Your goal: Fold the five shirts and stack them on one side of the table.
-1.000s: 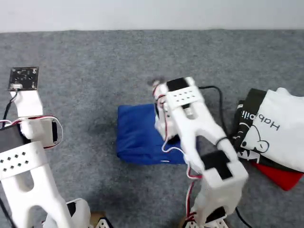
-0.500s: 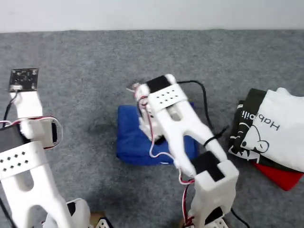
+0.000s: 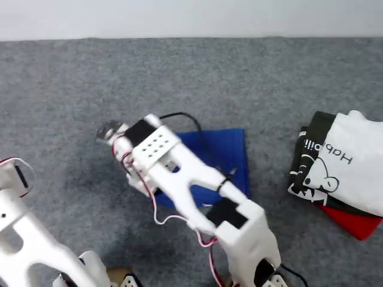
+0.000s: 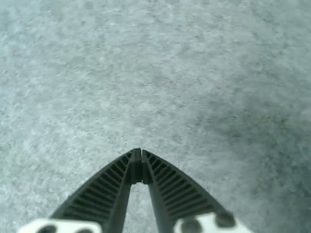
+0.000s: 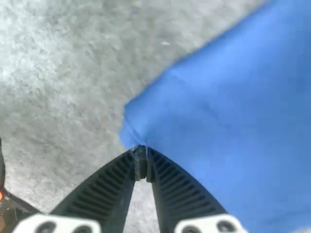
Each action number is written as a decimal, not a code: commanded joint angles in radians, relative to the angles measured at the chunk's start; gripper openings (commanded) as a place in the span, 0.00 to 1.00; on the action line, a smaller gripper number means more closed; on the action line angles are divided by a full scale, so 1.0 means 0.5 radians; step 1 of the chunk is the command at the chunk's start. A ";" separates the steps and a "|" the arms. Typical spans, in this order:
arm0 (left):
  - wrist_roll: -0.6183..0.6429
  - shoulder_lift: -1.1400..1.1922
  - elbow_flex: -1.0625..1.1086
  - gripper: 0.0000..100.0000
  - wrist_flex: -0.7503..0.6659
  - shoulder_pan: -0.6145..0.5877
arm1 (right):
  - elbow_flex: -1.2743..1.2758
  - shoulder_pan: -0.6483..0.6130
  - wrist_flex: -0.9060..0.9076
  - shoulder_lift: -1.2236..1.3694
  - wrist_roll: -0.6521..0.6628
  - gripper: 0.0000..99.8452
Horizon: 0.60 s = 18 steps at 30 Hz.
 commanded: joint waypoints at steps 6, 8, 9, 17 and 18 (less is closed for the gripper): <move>0.009 -0.055 -0.084 0.00 -0.034 -0.068 | -0.138 -0.198 -0.167 0.275 0.012 0.01; 0.009 -0.055 -0.084 0.00 -0.031 -0.068 | -0.196 -0.235 -0.124 0.272 0.025 0.01; 0.009 -0.055 -0.084 0.00 -0.031 -0.068 | -0.249 -0.238 -0.081 0.259 0.028 0.01; 0.009 -0.055 -0.084 0.00 -0.034 -0.058 | -0.632 0.011 0.235 0.051 0.031 0.01; 0.009 -0.055 -0.084 0.00 -0.034 -0.058 | -0.654 0.075 0.238 0.011 0.031 0.01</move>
